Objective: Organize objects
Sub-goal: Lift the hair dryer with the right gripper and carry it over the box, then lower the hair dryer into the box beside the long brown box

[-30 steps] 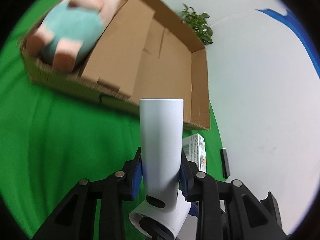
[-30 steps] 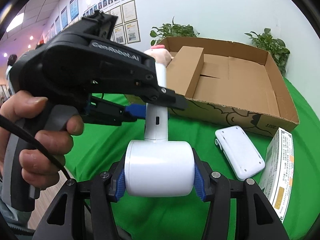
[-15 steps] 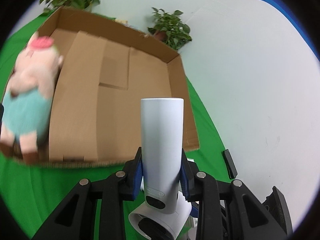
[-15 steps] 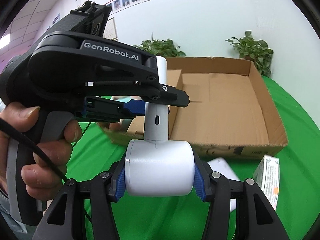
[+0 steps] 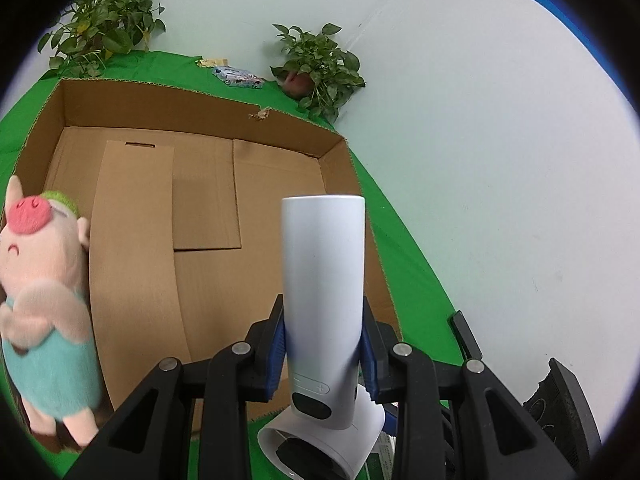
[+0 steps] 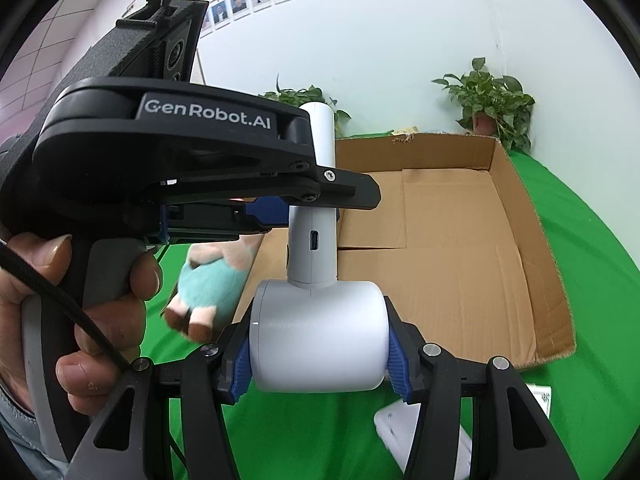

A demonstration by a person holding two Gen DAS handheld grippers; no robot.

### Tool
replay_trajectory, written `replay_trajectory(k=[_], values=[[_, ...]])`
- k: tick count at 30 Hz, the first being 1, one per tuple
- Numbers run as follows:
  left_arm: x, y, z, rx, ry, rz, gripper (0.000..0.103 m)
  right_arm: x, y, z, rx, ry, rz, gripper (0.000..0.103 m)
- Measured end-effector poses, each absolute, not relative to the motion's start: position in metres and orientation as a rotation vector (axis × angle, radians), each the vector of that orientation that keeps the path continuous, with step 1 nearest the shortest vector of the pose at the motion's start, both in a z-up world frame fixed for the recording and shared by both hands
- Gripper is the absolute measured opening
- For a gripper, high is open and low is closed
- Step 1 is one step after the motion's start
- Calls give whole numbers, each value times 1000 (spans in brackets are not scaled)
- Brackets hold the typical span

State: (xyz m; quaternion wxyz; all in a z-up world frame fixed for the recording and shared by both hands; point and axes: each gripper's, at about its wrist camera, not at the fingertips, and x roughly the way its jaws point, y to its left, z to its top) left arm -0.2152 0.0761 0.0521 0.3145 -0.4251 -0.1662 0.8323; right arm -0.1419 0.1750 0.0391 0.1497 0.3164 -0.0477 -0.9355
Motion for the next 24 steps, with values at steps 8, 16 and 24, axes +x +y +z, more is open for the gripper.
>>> replay_trajectory(k=[8,16,24], values=[[-271,83,17,-1239,-436,2157,30,-192,172,13,1038,-202,-2644,52],[-301,91,-30,-1386,-386,2143,30,-227,169,-28,1186,-277,-2564,52],[-306,106,-36,-1430,-250,2183,30,-241,164,-41,1240,-303,-2536,52]])
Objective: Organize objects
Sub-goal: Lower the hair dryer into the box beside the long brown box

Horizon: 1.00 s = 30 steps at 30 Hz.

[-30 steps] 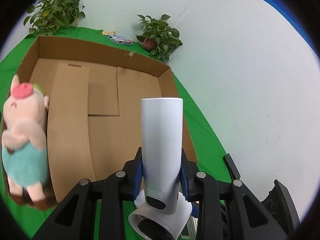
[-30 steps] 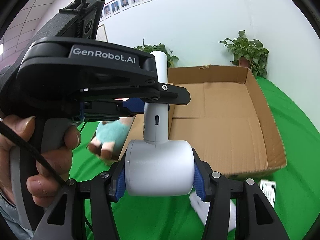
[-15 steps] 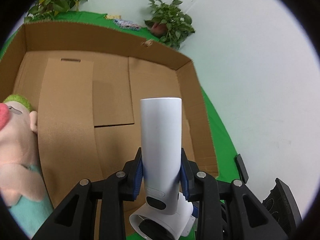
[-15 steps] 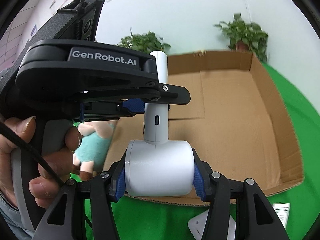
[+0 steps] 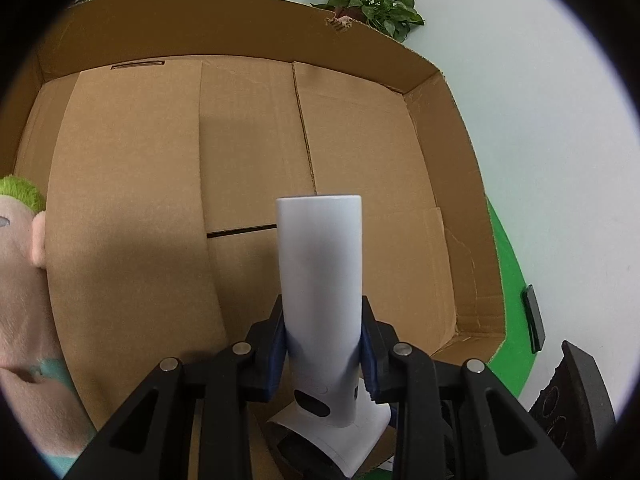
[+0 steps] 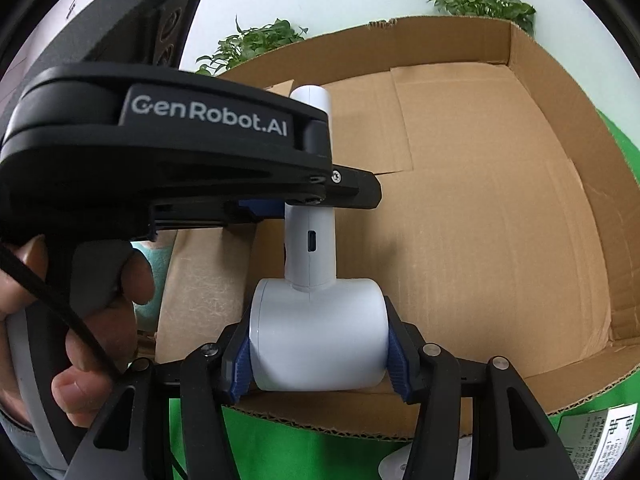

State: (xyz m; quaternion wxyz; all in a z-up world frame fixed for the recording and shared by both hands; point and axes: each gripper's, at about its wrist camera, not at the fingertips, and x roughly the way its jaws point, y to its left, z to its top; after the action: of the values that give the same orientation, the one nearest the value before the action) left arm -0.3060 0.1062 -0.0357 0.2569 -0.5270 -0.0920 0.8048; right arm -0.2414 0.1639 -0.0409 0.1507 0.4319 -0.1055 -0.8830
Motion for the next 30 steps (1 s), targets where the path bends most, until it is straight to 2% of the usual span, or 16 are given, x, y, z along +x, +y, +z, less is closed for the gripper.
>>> replay_trajectory(k=[9,19,25,30], values=[[-298,88,-20,-1389,-284,2234,29,-255,157,-52,1331,-312,-2541,52],[-271,39,7,-1293,-382,2307,29,-263,125,-44,1352,-188,-2552,53],[-256,15,4,-1300,-416,2343,29,-273,120,-39,1426,-244,-2508,56],[-245,2,0,-1302,-450,2358,29,-276,126,-22,1383,-275,-2479,60]])
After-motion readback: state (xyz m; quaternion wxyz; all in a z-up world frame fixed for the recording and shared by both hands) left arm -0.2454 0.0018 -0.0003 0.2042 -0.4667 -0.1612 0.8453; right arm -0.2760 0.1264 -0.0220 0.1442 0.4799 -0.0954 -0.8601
